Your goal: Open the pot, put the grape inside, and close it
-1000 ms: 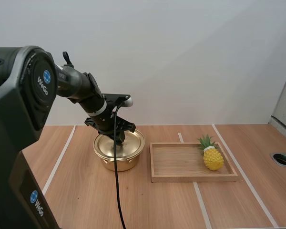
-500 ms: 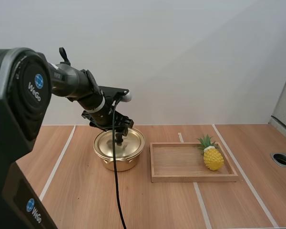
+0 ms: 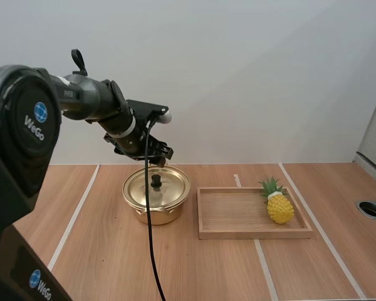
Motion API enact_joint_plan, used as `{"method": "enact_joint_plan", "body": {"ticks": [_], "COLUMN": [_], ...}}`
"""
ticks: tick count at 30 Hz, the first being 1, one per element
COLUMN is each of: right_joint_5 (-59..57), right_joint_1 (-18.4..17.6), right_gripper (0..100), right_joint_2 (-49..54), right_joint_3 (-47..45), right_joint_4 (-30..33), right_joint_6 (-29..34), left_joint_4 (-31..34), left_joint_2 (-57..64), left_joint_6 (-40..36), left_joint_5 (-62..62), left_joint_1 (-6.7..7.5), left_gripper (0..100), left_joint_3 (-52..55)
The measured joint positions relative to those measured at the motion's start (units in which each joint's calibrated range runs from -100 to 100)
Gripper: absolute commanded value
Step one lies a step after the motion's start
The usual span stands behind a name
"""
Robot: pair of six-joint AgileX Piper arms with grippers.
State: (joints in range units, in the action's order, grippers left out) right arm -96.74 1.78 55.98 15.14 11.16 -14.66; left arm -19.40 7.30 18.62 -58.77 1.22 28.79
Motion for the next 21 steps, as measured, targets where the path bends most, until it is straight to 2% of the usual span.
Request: {"method": "enact_joint_plan", "body": {"ticks": [4, 5, 6, 8, 9, 14, 21], "right_joint_5": [0.0, 0.0, 0.0, 0.0, 0.0, 0.0, 0.82], "right_joint_1": [0.0, 0.0, 0.0, 0.0, 0.0, 0.0, 0.0], "right_gripper": [0, 0, 0, 0, 0, 0, 0], "right_joint_2": [0.0, 0.0, 0.0, 0.0, 0.0, 0.0, 0.0], "right_joint_3": [0.0, 0.0, 0.0, 0.0, 0.0, 0.0, 0.0], "right_joint_4": [0.0, 0.0, 0.0, 0.0, 0.0, 0.0, -0.78], "right_joint_6": [0.0, 0.0, 0.0, 0.0, 0.0, 0.0, 0.0], "left_joint_4": [0.35, 0.35, 0.39, 0.6, 0.6, 1.13, 2.73], "left_joint_2": [5.4, 6.97, 8.22, 11.09, 12.42, 18.02, 27.93], "left_joint_6": [0.0, 0.0, 0.0, -0.09, -0.2, -3.36, -11.13], "left_joint_5": [2.91, 4.65, 5.83, 9.24, 10.37, 17.0, 18.47], "left_joint_1": [0.0, 0.0, 0.0, 0.0, 0.0, 0.0, 0.0], "left_gripper": [100, 94, 75, 28, 0, 1, 1], "left_joint_3": [-8.7, -11.27, -13.93, -19.45, -21.76, -32.86, -37.81]}}
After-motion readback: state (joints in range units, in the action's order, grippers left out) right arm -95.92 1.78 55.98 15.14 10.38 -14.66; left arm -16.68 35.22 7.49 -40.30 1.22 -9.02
